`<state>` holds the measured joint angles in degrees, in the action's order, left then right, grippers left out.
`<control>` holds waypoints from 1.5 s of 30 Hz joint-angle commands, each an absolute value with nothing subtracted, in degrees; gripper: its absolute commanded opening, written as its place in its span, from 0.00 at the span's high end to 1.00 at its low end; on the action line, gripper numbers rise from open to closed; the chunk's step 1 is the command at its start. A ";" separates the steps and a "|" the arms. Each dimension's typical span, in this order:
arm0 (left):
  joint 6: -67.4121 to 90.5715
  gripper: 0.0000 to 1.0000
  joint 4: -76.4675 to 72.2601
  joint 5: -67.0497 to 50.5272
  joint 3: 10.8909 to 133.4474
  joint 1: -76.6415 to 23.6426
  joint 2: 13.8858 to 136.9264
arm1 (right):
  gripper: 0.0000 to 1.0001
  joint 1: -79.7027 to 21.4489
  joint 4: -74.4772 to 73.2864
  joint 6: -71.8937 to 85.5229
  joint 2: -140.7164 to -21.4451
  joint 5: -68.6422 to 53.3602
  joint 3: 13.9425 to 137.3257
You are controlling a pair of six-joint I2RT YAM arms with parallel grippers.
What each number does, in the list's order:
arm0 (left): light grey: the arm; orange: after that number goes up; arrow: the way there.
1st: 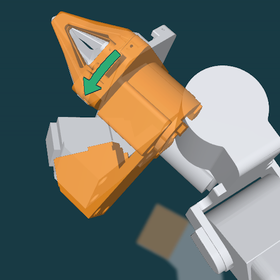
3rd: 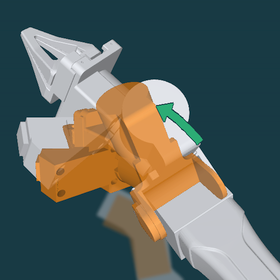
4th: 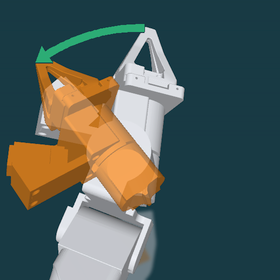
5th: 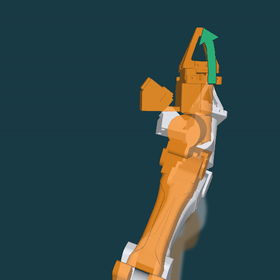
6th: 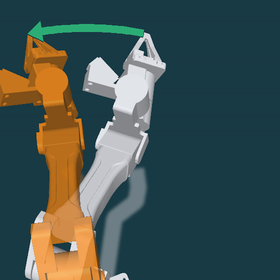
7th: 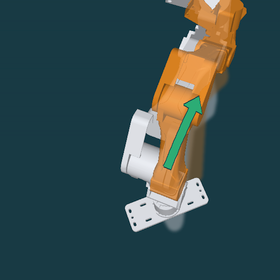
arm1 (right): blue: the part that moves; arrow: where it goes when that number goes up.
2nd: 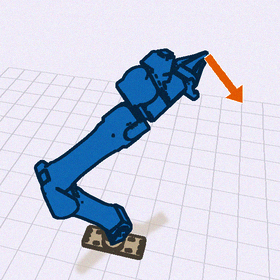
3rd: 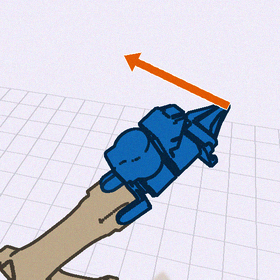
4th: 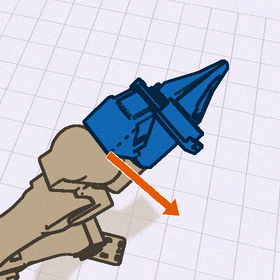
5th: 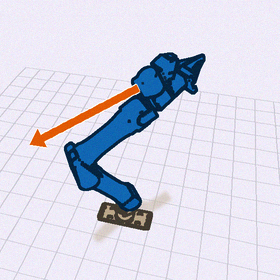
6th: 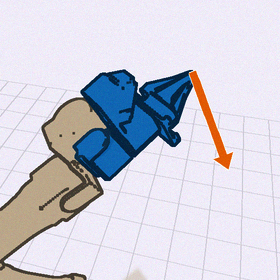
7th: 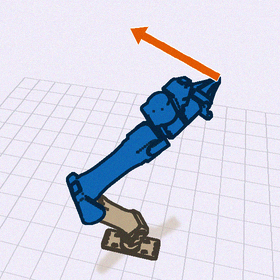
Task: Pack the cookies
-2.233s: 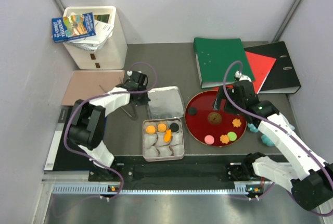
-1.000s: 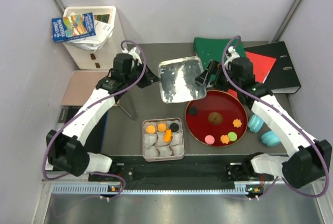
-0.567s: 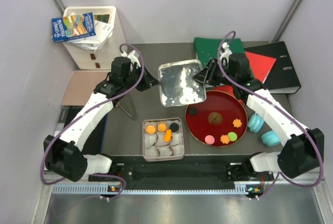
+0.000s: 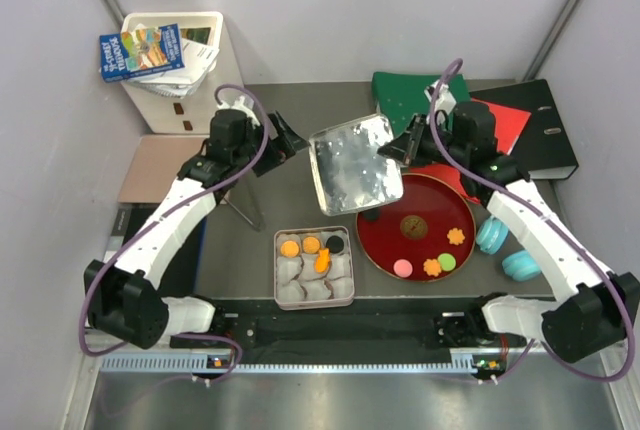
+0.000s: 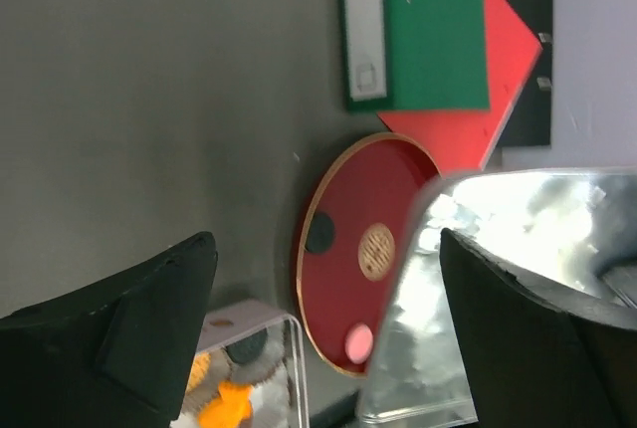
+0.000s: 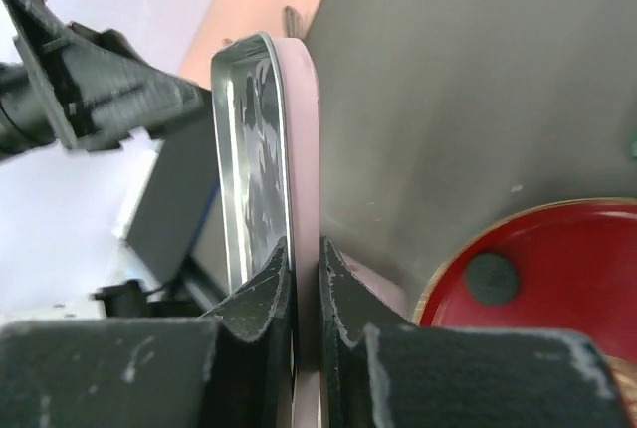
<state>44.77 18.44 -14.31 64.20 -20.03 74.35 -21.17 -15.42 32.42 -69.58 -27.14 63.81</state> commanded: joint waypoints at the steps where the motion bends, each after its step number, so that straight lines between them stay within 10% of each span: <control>1: 50.18 0.01 19.77 -5.55 64.68 -16.96 71.46 | 1.00 -23.37 -20.12 22.69 -64.95 -19.35 70.48; 9: 57.39 0.01 18.03 -11.84 67.67 -16.08 75.76 | 1.00 -41.29 -24.62 -7.85 -67.76 27.66 75.25; 15: 59.94 0.01 8.62 -23.36 66.80 -15.82 76.29 | 1.00 -52.46 13.92 -40.96 -66.45 55.87 56.04; 26: 57.52 0.01 15.15 -29.18 70.39 -20.56 79.09 | 1.00 -65.82 42.35 -66.70 -63.63 52.91 33.41; 45: 48.78 0.20 20.48 -38.76 72.34 -24.70 84.02 | 1.00 -81.03 52.03 -84.90 -71.19 52.38 32.61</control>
<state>50.72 21.56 -35.44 72.75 -24.77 84.40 -79.42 48.01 -82.65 -71.05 52.40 30.65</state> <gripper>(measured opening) 0.834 0.068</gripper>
